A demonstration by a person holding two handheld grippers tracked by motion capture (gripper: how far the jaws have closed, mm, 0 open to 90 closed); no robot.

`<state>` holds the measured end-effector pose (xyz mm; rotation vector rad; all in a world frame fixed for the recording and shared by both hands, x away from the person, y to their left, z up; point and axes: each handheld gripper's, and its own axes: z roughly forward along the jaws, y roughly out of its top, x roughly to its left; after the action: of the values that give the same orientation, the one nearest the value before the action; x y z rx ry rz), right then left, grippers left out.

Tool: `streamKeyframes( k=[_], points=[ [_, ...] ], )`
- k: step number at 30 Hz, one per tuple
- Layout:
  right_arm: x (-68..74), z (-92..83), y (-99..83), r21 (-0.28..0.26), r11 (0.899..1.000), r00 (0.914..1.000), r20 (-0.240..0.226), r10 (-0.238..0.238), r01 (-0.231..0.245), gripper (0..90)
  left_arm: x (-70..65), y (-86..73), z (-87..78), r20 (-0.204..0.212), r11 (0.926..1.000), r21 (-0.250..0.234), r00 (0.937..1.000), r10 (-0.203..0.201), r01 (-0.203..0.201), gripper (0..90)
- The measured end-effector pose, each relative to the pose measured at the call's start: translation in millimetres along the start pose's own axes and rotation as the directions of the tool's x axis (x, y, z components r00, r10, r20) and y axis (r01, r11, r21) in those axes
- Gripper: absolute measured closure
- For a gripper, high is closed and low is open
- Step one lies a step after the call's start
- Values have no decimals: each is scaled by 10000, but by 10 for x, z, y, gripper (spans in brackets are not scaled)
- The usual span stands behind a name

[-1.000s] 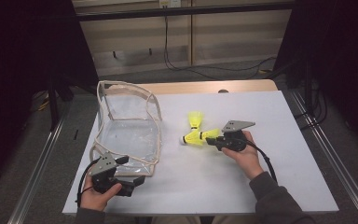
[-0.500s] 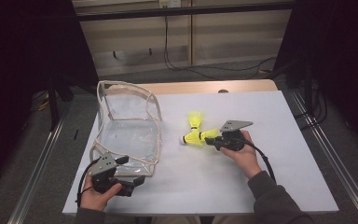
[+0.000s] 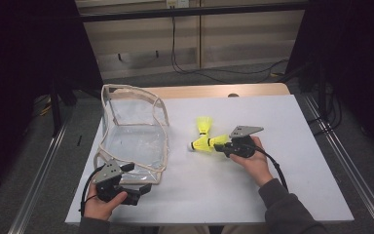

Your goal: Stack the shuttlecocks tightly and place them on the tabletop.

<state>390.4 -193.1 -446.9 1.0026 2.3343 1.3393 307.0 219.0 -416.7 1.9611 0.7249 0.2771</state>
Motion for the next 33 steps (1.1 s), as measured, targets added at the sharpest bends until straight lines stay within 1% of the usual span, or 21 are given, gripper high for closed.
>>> streamKeyframes(
  k=[13, 20, 33],
  points=[
    [32, 31, 16, 42, 10000, 9999, -143, -41, 42, 871, 1, 0, 0, 1, 10000, -3, 10000, 2, -2, 44],
    [56, 62, 34, 50, 9999, 9997, -206, -151, 152, 871, 0, 2, -2, -13, 10000, 32, 10000, 16, -16, 44],
    [78, 98, 32, 178, 9996, 9995, -222, -236, 240, 871, 3, 3, -1, -6, 10000, 23, 10000, 22, -22, 44]
  ],
)
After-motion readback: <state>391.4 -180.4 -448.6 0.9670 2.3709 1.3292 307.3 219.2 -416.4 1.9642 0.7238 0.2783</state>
